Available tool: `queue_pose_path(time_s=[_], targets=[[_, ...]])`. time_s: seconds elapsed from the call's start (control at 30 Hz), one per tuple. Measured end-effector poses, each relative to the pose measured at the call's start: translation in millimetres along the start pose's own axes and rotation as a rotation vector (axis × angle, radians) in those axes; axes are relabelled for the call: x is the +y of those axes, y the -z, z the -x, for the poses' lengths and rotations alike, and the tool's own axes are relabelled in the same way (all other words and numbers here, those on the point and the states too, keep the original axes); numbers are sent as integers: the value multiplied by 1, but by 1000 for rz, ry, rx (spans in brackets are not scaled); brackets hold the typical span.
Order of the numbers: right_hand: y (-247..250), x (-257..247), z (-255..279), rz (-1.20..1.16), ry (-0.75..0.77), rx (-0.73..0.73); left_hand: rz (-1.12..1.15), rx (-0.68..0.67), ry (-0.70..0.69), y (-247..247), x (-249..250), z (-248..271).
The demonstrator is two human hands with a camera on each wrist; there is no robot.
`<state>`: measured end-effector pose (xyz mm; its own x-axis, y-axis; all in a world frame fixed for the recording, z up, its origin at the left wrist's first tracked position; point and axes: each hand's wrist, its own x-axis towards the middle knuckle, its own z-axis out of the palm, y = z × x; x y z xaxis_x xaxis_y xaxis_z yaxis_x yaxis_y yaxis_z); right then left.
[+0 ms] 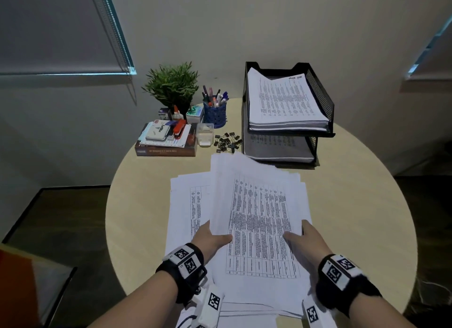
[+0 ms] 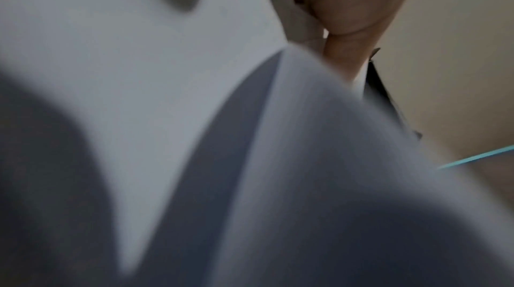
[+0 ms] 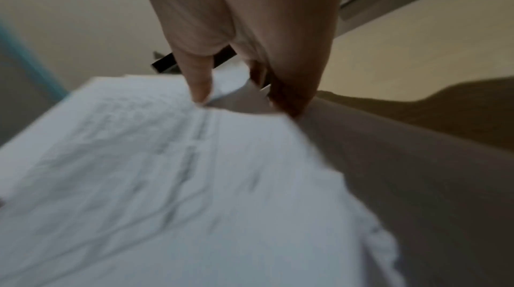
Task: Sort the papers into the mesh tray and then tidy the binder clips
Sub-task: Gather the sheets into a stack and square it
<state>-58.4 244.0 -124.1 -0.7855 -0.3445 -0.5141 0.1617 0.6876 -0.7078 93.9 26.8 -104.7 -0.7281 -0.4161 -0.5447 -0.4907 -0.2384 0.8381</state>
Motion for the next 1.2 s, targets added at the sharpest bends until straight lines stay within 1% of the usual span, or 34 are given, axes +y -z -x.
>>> queue_pose_path(time_s=[0.07,0.1,0.17,0.2,0.27,0.33,0.37,0.4,0.5,0.57,0.63,0.67,0.73,0.77,0.87,0.93,1.07,1.13,1.2], targets=[[6,-7,10,-187,38,14,16,-17,-29,4,9,6],[8,-15,19,-313,37,-6,8,-31,-56,7,14,9],[12,-25,29,-605,-3,-99,25,-74,-96,13,26,14],[14,-32,32,-720,7,-152,34,-91,-110,14,34,15],[21,-49,39,-809,67,-185,32,-72,-149,16,49,16],[29,-72,43,-845,158,-204,21,-15,-188,17,68,16],[34,-83,46,-846,205,-229,39,-4,-222,18,80,18],[37,-95,48,-842,234,-223,53,-6,-263,19,93,19],[44,-124,51,-809,406,-111,10,30,-412,22,127,21],[50,-142,58,-817,523,-14,33,52,-507,25,143,25],[53,-152,61,-860,599,41,72,55,-581,25,153,27],[54,-155,62,-838,625,78,109,58,-613,25,155,27],[51,-154,61,-774,660,138,225,81,-624,25,154,26],[48,-151,60,-742,673,138,257,85,-616,25,150,24],[36,-141,60,-674,673,109,238,39,-578,17,138,23],[32,-138,61,-677,669,119,244,25,-558,12,136,22],[38,-149,66,-738,673,177,248,32,-640,11,148,28],[45,-153,69,-749,715,188,250,5,-697,14,156,33],[48,-153,71,-758,733,178,238,-24,-716,18,157,32]])
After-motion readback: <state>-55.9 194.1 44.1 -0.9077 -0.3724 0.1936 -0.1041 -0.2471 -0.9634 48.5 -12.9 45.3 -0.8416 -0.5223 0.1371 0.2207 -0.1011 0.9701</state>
